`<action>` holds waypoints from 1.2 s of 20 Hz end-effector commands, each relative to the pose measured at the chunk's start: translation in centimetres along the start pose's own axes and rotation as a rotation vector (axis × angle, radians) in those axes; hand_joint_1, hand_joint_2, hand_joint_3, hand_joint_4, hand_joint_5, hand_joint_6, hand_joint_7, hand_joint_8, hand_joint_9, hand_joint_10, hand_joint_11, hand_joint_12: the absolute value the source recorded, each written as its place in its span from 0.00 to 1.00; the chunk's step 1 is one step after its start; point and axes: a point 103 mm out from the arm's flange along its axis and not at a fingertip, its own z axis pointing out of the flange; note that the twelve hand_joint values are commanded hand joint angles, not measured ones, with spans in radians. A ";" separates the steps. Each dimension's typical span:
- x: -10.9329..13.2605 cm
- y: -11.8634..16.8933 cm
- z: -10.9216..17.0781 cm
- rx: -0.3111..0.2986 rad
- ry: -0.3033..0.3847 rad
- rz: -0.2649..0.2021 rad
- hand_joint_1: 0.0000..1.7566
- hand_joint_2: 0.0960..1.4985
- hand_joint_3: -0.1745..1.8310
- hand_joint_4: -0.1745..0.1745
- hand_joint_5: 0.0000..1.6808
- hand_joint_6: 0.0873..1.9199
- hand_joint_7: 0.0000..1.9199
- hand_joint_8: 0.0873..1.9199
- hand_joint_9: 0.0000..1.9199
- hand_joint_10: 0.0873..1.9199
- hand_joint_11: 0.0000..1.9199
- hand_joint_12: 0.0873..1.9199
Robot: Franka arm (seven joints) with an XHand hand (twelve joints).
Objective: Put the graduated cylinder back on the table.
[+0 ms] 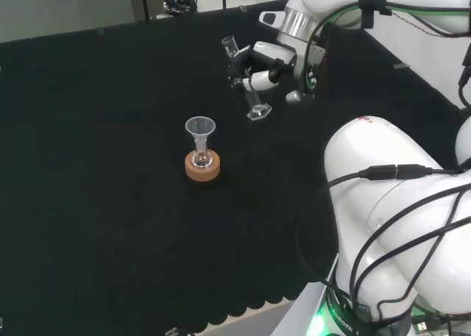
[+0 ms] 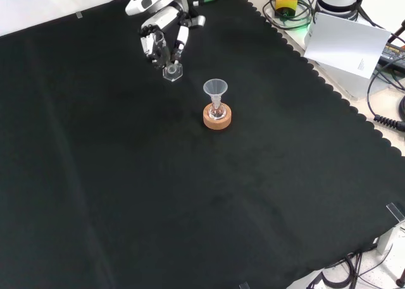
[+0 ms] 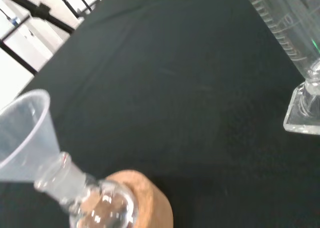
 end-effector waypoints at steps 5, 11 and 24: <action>-1.4 3.5 2.7 -0.090 0.109 -0.069 0.71 0.75 0.09 0.00 0.54 0.55 0.49 0.55 0.73 0.00 0.61 0.40; -2.1 3.9 3.8 -0.140 0.132 -0.087 0.71 0.75 0.09 0.00 0.53 0.56 0.49 0.55 0.73 0.00 0.61 0.40; -3.5 4.4 6.4 -0.217 0.102 -0.106 0.64 0.77 0.09 0.07 0.52 0.59 0.56 0.28 0.72 0.00 0.60 0.41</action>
